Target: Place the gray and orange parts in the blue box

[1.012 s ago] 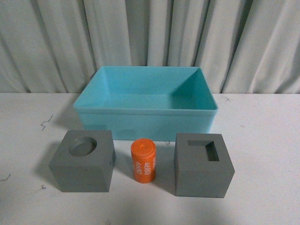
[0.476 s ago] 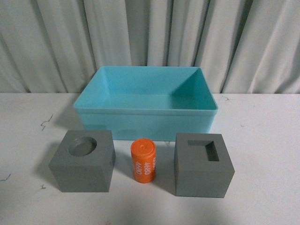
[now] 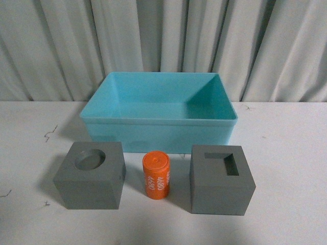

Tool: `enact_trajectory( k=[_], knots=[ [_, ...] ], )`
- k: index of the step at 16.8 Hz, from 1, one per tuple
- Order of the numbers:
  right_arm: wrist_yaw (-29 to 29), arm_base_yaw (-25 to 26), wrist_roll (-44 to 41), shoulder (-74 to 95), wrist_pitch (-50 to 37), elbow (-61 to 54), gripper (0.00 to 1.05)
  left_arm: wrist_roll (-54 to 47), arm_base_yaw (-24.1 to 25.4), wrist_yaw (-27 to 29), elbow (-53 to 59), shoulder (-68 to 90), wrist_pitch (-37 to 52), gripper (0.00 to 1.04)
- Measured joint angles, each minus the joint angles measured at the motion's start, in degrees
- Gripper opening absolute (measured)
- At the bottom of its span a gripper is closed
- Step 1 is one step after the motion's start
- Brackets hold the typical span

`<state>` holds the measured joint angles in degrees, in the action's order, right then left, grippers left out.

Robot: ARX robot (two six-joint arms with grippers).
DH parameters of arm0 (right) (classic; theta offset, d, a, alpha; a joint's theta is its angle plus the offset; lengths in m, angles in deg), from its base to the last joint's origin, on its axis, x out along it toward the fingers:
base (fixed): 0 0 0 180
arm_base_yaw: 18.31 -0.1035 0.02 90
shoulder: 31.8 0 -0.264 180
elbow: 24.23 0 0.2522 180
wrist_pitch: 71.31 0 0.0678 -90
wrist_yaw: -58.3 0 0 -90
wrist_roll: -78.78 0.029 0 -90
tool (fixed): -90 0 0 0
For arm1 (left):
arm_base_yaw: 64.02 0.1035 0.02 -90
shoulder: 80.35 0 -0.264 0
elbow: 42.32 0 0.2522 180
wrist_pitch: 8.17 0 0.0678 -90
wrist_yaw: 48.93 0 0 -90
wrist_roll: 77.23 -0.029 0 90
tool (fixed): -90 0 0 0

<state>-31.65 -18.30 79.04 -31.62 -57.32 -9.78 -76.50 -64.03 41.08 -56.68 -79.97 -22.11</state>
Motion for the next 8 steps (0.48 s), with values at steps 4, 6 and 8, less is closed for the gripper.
enact_trajectory(
  k=[4,6,8],
  knots=[
    [0.0,0.0,0.0,0.0,0.0,0.0,0.98,0.0,0.0,0.0,0.0,0.0,0.0,0.98],
    [0.0,0.0,0.0,0.0,0.0,0.0,0.98,0.0,0.0,0.0,0.0,0.0,0.0,0.98],
    [0.0,0.0,0.0,0.0,0.0,0.0,0.98,0.0,0.0,0.0,0.0,0.0,0.0,0.98]
  ],
)
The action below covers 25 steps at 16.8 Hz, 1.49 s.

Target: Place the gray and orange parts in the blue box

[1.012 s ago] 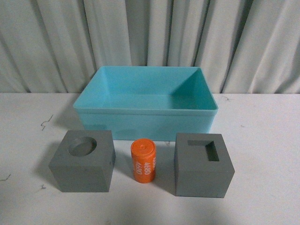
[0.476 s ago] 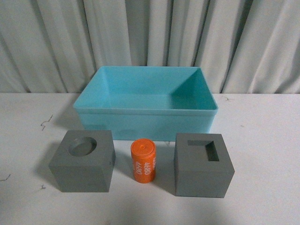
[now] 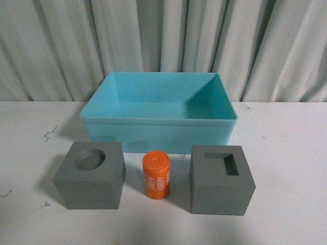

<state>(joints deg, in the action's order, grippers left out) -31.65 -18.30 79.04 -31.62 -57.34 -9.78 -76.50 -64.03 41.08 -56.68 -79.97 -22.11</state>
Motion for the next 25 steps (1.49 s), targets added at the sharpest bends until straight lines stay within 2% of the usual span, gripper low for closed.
enact_trajectory(
  k=[12,13,14,15,16,17,18,19,22,25],
  knots=[
    [0.0,0.0,0.0,0.0,0.0,0.0,0.98,0.0,0.0,0.0,0.0,0.0,0.0,0.98],
    [1.9,0.9,2.1,1.9,5.8,1.7,0.98,0.0,0.0,0.0,0.0,0.0,0.0,0.98],
    [1.7,5.6,6.1,11.1,11.0,5.6,0.98,0.0,0.0,0.0,0.0,0.0,0.0,0.98],
    [-1.0,12.2,8.1,19.7,9.4,8.5,0.98,0.0,0.0,0.0,0.0,0.0,0.1,0.98],
    [-6.7,20.6,8.9,29.6,3.8,13.3,0.98,0.0,0.0,0.0,0.0,0.0,0.0,0.98],
    [-11.1,25.1,8.1,38.1,-3.5,18.6,0.98,0.0,0.0,0.0,0.0,0.0,0.0,0.98],
    [-12.0,25.9,7.5,44.4,-8.4,22.9,0.98,0.0,0.0,0.1,0.0,0.0,0.0,0.98],
    [-12.5,23.5,7.2,52.7,-13.3,26.5,0.98,0.0,0.0,0.0,0.0,0.0,0.0,0.98],
    [-15.3,12.9,7.6,70.9,-19.9,28.5,0.98,0.0,0.0,0.0,0.0,0.0,0.0,0.98],
    [-13.3,0.7,9.6,82.3,-24.8,31.2,0.98,0.0,0.0,0.0,0.0,0.0,0.0,0.98]
  ],
)
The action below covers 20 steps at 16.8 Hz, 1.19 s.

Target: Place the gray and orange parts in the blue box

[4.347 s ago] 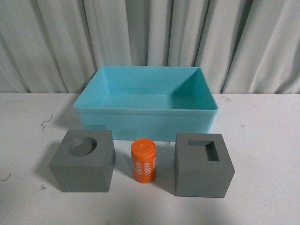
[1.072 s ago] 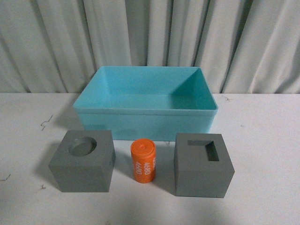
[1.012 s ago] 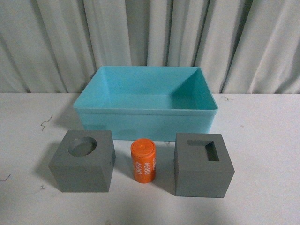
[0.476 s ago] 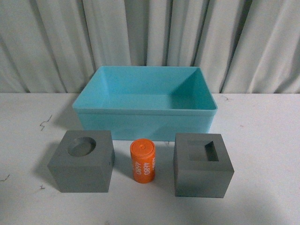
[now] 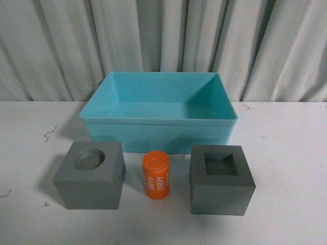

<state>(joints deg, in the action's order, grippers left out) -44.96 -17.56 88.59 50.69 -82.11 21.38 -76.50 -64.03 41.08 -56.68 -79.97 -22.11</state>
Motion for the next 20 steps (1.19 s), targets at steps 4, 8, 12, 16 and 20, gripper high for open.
enact_trajectory(
  k=[4,8,12,16,20],
  knots=[
    [9.0,-15.5,5.9,14.8,-1.6,4.6,0.98,0.0,0.0,0.0,0.0,0.0,0.0,0.98],
    [10.9,-18.5,7.2,19.4,-1.2,7.8,0.98,0.0,0.0,0.0,0.0,0.0,0.0,0.98],
    [13.2,-20.0,8.3,23.1,0.3,10.8,0.98,0.0,0.0,0.0,0.0,0.0,0.0,0.98],
    [15.0,-21.6,10.3,25.5,0.1,11.4,0.85,0.0,0.0,0.0,0.0,0.0,0.0,0.98],
    [15.9,-22.1,11.6,25.5,0.9,11.5,0.39,0.0,0.0,0.0,0.0,0.0,0.0,0.98]
  ],
)
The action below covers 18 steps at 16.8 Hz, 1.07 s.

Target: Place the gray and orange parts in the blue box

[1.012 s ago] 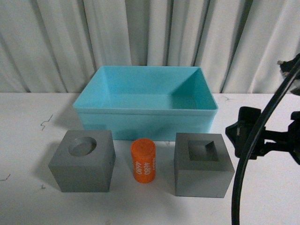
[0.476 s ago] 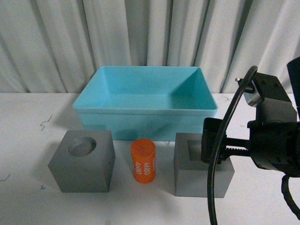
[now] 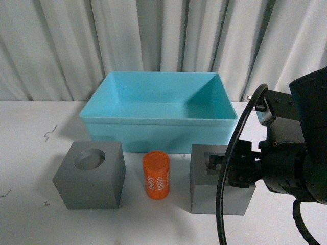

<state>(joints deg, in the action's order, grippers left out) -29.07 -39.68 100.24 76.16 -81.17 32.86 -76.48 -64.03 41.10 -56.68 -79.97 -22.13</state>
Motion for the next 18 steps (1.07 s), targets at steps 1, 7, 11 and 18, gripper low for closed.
enact_trajectory(
  k=[1,7,11,18],
  knots=[
    [0.4,0.0,0.1,0.0,0.0,0.0,0.29,0.0,0.0,0.0,0.0,0.0,0.0,0.98],
    [0.3,2.5,0.6,-5.7,-0.3,-5.2,0.17,0.0,0.0,0.0,0.0,0.0,0.0,0.98],
    [-0.9,6.4,-0.9,-18.2,2.6,-3.6,0.17,0.0,0.0,0.0,0.0,0.0,0.0,0.98],
    [-0.9,8.1,-4.3,-2.5,6.0,25.8,0.17,0.0,0.0,0.0,0.0,0.0,0.0,0.98]
  ],
)
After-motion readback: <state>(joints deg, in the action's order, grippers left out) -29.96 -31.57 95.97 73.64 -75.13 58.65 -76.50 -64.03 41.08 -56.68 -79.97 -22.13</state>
